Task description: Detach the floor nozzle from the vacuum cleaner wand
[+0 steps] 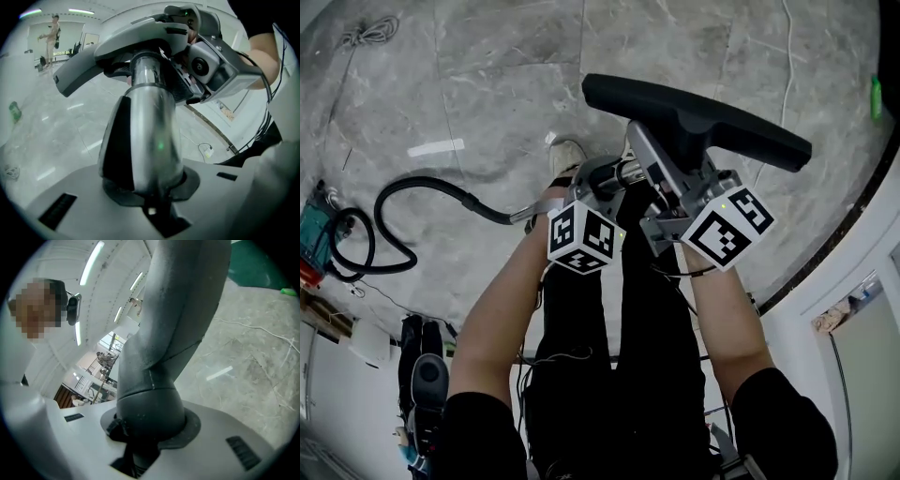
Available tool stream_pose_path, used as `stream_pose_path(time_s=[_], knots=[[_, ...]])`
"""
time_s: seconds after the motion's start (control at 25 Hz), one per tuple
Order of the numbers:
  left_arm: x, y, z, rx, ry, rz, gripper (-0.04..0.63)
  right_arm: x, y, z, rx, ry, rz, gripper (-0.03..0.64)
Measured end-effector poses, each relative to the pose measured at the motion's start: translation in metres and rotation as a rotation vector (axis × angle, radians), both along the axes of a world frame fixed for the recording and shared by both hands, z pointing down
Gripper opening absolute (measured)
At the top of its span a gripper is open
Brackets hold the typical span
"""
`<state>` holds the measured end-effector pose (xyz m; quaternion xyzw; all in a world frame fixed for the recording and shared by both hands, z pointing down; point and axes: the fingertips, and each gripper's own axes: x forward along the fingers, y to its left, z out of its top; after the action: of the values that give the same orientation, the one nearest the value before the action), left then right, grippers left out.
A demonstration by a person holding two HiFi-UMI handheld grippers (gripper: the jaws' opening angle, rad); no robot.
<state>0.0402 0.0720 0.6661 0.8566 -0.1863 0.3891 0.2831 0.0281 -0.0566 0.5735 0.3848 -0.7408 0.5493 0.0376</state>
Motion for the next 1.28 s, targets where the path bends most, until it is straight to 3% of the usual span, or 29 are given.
stream_pose_path(time_s=[0.12, 0.28, 0.32, 0.4, 0.52, 0.6, 0.68, 0.72, 0.8, 0.92, 1.04, 1.28], knots=[[0.005, 0.010, -0.012, -0.054, 0.082, -0.010, 0.084, -0.012, 0.007, -0.013, 0.025, -0.055, -0.132, 0.121], [0.015, 0.035, -0.033, -0.181, 0.265, 0.059, 0.084, -0.026, 0.034, -0.041, 0.125, -0.177, -0.425, 0.121], [0.014, 0.035, -0.034, -0.185, 0.268, 0.056, 0.084, -0.028, 0.035, -0.042, 0.126, -0.180, -0.449, 0.121], [0.006, 0.024, -0.023, -0.118, 0.155, -0.010, 0.083, -0.027, 0.026, -0.029, 0.052, -0.109, -0.378, 0.121], [-0.009, 0.008, 0.001, 0.012, -0.080, -0.099, 0.083, -0.004, 0.008, -0.001, -0.127, 0.099, -0.128, 0.121], [-0.018, 0.025, 0.020, 0.029, -0.155, -0.020, 0.081, 0.040, -0.023, -0.003, -0.109, 0.237, 0.029, 0.121], [-0.027, 0.073, 0.031, 0.017, -0.153, 0.161, 0.083, 0.088, -0.063, -0.021, 0.000, 0.289, 0.124, 0.121], [-0.032, 0.091, 0.034, 0.016, -0.152, 0.230, 0.083, 0.099, -0.078, -0.027, 0.040, 0.289, 0.135, 0.121], [-0.043, 0.095, 0.044, 0.011, -0.187, 0.259, 0.083, 0.103, -0.089, -0.020, 0.087, 0.330, 0.069, 0.121], [-0.053, 0.070, 0.064, -0.030, -0.234, 0.183, 0.083, 0.097, -0.072, -0.001, 0.105, 0.376, -0.039, 0.121], [-0.054, 0.031, 0.086, -0.023, -0.240, 0.132, 0.083, 0.091, -0.062, 0.009, 0.118, 0.309, -0.039, 0.121], [-0.049, -0.017, 0.128, -0.004, -0.313, 0.079, 0.083, 0.102, -0.031, 0.050, 0.071, 0.381, -0.121, 0.123]])
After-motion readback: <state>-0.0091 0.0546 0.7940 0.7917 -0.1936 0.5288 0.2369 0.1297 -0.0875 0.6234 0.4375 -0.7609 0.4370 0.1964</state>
